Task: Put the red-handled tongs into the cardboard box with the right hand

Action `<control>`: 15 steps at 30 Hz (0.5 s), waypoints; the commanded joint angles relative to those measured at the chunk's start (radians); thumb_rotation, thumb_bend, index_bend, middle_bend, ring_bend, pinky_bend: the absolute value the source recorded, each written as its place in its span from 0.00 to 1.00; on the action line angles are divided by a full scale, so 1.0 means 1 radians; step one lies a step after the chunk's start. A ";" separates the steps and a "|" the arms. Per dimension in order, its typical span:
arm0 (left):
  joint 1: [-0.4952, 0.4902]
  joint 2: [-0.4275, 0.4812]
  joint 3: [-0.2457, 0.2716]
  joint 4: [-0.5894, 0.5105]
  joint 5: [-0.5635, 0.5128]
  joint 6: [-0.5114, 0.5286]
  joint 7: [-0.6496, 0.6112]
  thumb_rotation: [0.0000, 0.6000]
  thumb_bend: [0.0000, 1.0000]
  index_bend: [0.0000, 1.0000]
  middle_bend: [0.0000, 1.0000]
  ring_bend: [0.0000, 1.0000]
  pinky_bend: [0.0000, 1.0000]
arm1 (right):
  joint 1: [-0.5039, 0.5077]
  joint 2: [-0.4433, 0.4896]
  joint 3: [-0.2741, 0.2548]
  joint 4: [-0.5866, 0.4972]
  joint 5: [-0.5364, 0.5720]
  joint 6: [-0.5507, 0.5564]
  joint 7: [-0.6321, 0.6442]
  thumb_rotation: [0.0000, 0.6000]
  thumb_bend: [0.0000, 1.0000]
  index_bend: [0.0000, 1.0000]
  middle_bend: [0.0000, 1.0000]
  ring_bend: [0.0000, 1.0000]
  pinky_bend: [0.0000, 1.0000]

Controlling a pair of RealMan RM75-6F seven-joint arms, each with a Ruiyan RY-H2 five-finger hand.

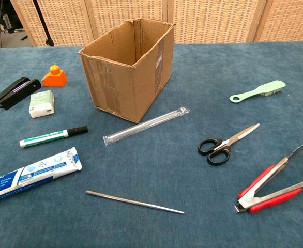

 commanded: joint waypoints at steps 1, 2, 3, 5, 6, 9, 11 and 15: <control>0.000 0.000 -0.001 -0.001 -0.001 -0.001 0.002 1.00 0.00 0.00 0.00 0.00 0.05 | 0.001 0.000 -0.001 0.000 -0.001 -0.002 -0.002 1.00 0.00 0.00 0.00 0.00 0.00; 0.000 0.000 -0.001 -0.001 -0.002 -0.002 0.003 1.00 0.00 0.00 0.00 0.00 0.05 | 0.002 0.000 -0.003 0.000 -0.003 -0.004 -0.004 1.00 0.00 0.00 0.00 0.00 0.00; 0.001 0.000 -0.001 -0.001 -0.002 -0.003 0.004 1.00 0.00 0.00 0.00 0.00 0.05 | 0.003 0.000 -0.005 0.000 -0.005 -0.008 -0.006 1.00 0.00 0.00 0.00 0.00 0.00; 0.001 0.001 -0.001 -0.004 -0.002 -0.004 0.005 1.00 0.00 0.00 0.00 0.00 0.05 | 0.010 -0.001 -0.018 0.004 -0.027 -0.026 -0.023 1.00 0.00 0.00 0.00 0.00 0.00; 0.002 0.001 -0.001 -0.005 0.000 -0.003 0.005 1.00 0.00 0.00 0.00 0.00 0.05 | 0.016 -0.001 -0.025 0.005 -0.038 -0.037 -0.029 1.00 0.00 0.00 0.00 0.00 0.00; 0.003 -0.001 0.000 -0.006 0.007 0.002 0.013 1.00 0.00 0.00 0.00 0.00 0.05 | 0.057 0.002 -0.064 0.024 -0.106 -0.113 -0.032 1.00 0.00 0.00 0.00 0.00 0.00; 0.003 -0.001 0.000 -0.009 0.007 0.001 0.017 1.00 0.00 0.00 0.00 0.00 0.05 | 0.087 0.002 -0.081 0.039 -0.142 -0.157 -0.029 1.00 0.00 0.00 0.00 0.00 0.00; 0.000 -0.001 -0.004 -0.013 0.002 -0.005 0.023 1.00 0.00 0.00 0.00 0.00 0.05 | 0.141 -0.004 -0.101 0.053 -0.190 -0.241 -0.061 1.00 0.00 0.00 0.00 0.00 0.00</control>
